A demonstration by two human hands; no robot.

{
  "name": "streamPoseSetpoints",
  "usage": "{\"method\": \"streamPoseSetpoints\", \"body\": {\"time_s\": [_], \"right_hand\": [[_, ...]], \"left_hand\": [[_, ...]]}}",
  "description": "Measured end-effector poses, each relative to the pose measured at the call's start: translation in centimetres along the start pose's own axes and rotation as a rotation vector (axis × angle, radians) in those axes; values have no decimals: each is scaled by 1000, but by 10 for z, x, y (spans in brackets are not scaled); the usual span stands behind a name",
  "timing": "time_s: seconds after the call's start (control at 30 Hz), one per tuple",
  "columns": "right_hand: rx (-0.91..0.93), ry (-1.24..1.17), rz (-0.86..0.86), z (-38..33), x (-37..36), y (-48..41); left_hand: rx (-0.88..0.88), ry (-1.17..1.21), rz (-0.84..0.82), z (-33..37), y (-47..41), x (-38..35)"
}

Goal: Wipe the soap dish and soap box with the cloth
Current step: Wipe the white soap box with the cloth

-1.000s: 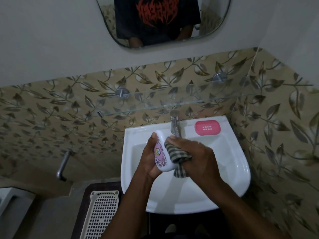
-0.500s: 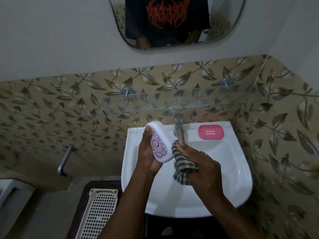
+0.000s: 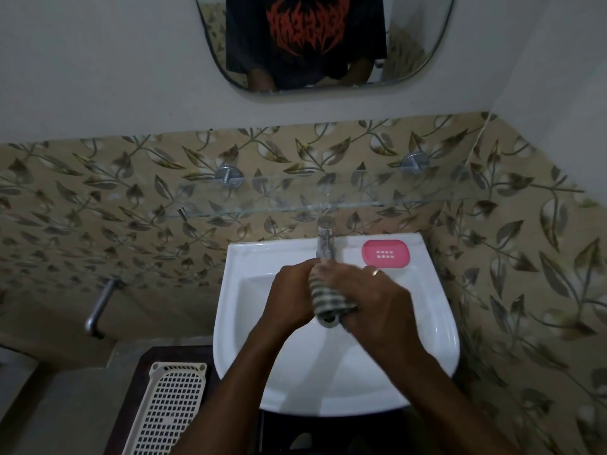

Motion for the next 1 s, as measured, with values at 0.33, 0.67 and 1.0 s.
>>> {"method": "streamPoseSetpoints", "body": {"time_s": [0.33, 0.67, 1.0], "right_hand": [[-757, -350, 0, 72, -12, 6], [-33, 57, -86, -6, -8, -15], [-606, -148, -89, 65, -9, -32]], "left_hand": [[48, -19, 165, 2, 3, 12], [-128, 52, 153, 1, -1, 10], [243, 329, 209, 1, 1, 1]]}}
Point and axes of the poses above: each hand's wrist, its own y-axis away from the middle knuckle, its own x-axis out of the back of the hand, z = x × y, the point moved 8 cm from there along -y, towards the middle knuckle, and after that the axes turned 11 degrees about -x, right-handed, at the moved point
